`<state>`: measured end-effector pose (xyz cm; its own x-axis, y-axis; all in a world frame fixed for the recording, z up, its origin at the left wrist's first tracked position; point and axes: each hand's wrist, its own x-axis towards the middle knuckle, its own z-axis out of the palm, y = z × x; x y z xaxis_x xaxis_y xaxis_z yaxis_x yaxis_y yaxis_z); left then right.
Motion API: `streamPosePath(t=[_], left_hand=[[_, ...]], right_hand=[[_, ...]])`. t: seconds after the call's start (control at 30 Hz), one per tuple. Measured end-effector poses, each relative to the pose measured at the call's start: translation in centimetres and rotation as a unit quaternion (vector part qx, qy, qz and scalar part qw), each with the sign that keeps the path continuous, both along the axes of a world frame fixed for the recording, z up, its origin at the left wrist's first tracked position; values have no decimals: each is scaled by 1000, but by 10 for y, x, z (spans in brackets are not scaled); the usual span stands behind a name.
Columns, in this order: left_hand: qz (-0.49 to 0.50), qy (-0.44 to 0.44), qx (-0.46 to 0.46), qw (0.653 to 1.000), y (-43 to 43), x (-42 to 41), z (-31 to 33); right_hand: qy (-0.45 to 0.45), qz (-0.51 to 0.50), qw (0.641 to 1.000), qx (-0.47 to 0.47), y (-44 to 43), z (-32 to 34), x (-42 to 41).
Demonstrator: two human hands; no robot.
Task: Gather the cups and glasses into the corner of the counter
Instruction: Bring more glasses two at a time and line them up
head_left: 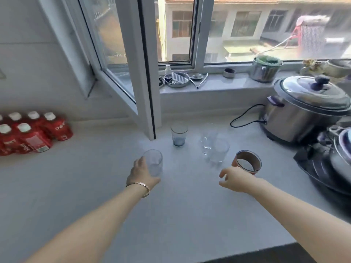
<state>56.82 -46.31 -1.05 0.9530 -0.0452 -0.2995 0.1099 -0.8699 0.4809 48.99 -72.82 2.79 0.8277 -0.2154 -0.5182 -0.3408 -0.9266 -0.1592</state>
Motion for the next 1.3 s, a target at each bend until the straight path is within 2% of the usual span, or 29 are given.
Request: streamPosePath(t=[0.27,0.43,0.63,0.8,0.87,0.97,1.07,1.17,1.3], left_hand=[[-26,73,23,997,-24,79,-31],[-7,53,24,998,-22,80,-37],[122,20,0,992,-18,39,-29],[220,-6,-4,976,-22,-21,-12],[258,-12,-11,966,-23,-47,-6],[317,-11,-37,948,-16,-88,3],[368,-12,-52,928,-5,-137,10],[418,-14,-44,907,8,-193,19],[514,-39,-58,855,29,-289,29]], right_hand=[[-14,-70,997,18,-40,-10,72],[-54,-64,996,-10,-61,-22,109],[-15,-11,999,-34,-68,-50,136],[-47,52,997,-14,-76,-57,137],[-56,107,993,-17,-75,-53,134],[-55,230,972,4,-57,-45,125],[-57,344,936,49,-15,-36,105],[-61,450,887,81,44,-24,75],[-61,563,816,117,132,-11,9]])
